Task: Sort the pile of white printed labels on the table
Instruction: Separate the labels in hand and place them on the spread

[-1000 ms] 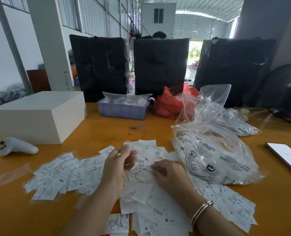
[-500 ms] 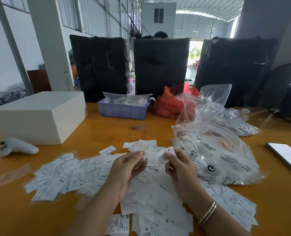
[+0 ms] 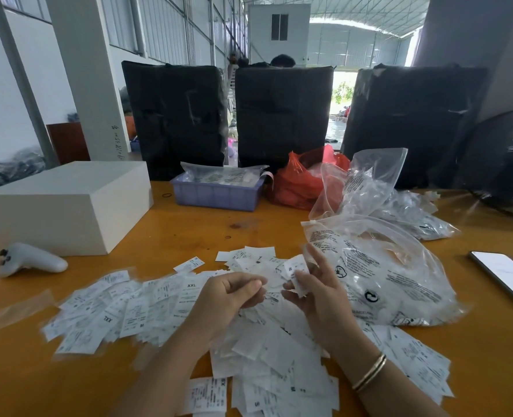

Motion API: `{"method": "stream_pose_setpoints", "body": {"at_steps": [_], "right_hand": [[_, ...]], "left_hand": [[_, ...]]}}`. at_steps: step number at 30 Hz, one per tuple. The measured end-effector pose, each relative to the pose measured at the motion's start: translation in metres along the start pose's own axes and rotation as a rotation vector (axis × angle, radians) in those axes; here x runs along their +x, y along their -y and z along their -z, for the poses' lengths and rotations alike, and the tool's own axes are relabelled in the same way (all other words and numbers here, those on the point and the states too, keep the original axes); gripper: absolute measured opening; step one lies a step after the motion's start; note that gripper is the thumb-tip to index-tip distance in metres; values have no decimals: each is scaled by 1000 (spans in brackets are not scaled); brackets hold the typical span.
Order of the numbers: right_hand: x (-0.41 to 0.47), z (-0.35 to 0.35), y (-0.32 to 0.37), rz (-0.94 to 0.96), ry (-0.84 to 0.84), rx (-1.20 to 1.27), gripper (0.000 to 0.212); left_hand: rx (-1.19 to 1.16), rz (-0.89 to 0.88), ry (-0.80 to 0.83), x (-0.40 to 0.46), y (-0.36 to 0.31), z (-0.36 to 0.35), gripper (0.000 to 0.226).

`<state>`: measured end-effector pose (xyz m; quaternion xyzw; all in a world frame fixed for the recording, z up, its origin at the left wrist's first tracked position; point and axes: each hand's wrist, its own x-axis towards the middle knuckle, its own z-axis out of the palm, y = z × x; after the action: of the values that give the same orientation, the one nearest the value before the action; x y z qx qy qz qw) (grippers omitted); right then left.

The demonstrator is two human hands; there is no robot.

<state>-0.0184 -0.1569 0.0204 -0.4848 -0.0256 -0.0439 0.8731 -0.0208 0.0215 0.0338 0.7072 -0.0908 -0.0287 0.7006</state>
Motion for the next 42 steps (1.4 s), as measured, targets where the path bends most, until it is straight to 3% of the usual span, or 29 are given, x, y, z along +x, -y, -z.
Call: {"method": "stream_pose_setpoints", "body": {"at_steps": [3,9,14,21,34,38,42], "right_hand": [[0,1,2,59,-15,-70,50],[-5,0,4,90,54,-161,11],[-6,-2,0,130,108,-360,17],[-7,-2,0,195,46,-356,14],[-12,-9,-3,285,135,-701,14],[-12,-13,-7,273,140,-704,22],[-10,-8,-5,245,37,-500,17]], "left_hand": [[32,-16,10,1,-1,7,22],[60,-9,61,3,0,8,22],[100,10,97,3,2,7,15],[107,33,107,3,2,6,15],[80,-11,87,3,3,4,8],[102,-84,33,4,5,2,8],[92,-111,-15,5,4,3,10]]}}
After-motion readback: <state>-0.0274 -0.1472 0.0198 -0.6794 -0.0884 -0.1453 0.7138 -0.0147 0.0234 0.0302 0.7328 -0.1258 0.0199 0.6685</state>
